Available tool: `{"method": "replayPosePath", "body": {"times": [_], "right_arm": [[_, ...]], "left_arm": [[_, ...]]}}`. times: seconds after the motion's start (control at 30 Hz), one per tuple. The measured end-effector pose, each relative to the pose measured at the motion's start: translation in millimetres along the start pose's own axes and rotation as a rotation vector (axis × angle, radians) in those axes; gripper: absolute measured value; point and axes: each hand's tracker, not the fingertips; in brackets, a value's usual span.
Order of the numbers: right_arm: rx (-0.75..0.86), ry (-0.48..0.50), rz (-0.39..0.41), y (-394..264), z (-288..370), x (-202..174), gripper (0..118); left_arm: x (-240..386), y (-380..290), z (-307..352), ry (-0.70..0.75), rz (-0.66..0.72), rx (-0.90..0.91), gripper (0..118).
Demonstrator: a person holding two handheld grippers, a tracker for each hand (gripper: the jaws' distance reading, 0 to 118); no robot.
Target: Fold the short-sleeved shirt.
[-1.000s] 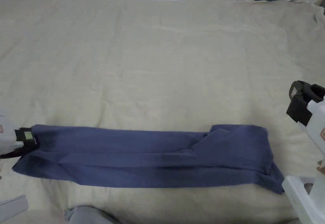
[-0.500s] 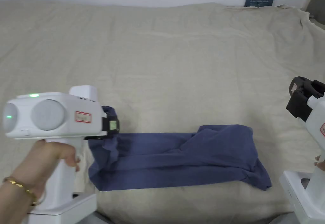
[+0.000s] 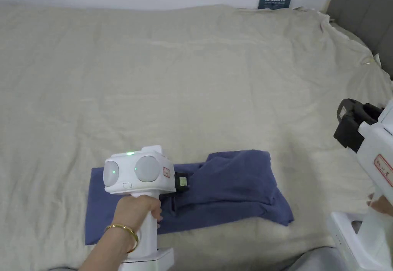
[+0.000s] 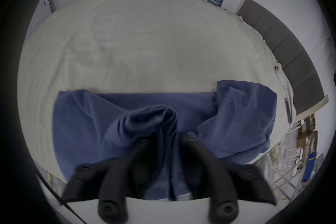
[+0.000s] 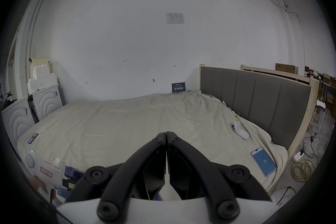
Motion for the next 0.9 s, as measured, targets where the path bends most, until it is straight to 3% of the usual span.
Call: {"method": "replayPosePath", "body": {"times": [0.1, 0.23, 0.37, 0.43, 0.47, 0.5, 0.53, 0.6, 0.67, 0.9], "right_arm": [[0.002, 0.003, -0.002, 2, -1, 0, 0], [0.012, 0.016, -0.002, 4, -1, -4, 0], [0.019, 0.034, -0.004, 5, 0, -10, 0], [0.018, 0.046, -0.003, 5, 0, -13, 0], [0.019, 0.05, -0.002, 4, 1, -15, 0], [0.018, 0.054, 0.0, 4, 0, -16, 0], [0.017, 0.057, 0.0, 4, 0, -17, 0], [0.015, 0.062, -0.002, 4, 1, -19, 0], [0.015, 0.063, 0.004, 4, 1, -20, 0], [0.01, 0.05, 0.005, 4, 4, -17, 0]], "left_arm": [[-3, 9, 21, -0.112, 0.038, 0.029, 113], [-21, 27, 72, -0.201, 0.072, 0.188, 117], [-47, 32, 108, -0.091, 0.001, 0.304, 115], [-55, 23, 112, 0.041, -0.077, 0.354, 89], [-59, 17, 110, 0.123, -0.119, 0.377, 66], [-61, 11, 106, 0.182, -0.141, 0.382, 30], [-65, 5, 95, 0.244, -0.152, 0.381, 14], [-70, -9, 83, 0.256, -0.133, 0.362, 0], [-76, -21, 65, 0.186, -0.093, 0.323, 0], [-52, -53, 12, 0.171, -0.105, 0.224, 0]]}}
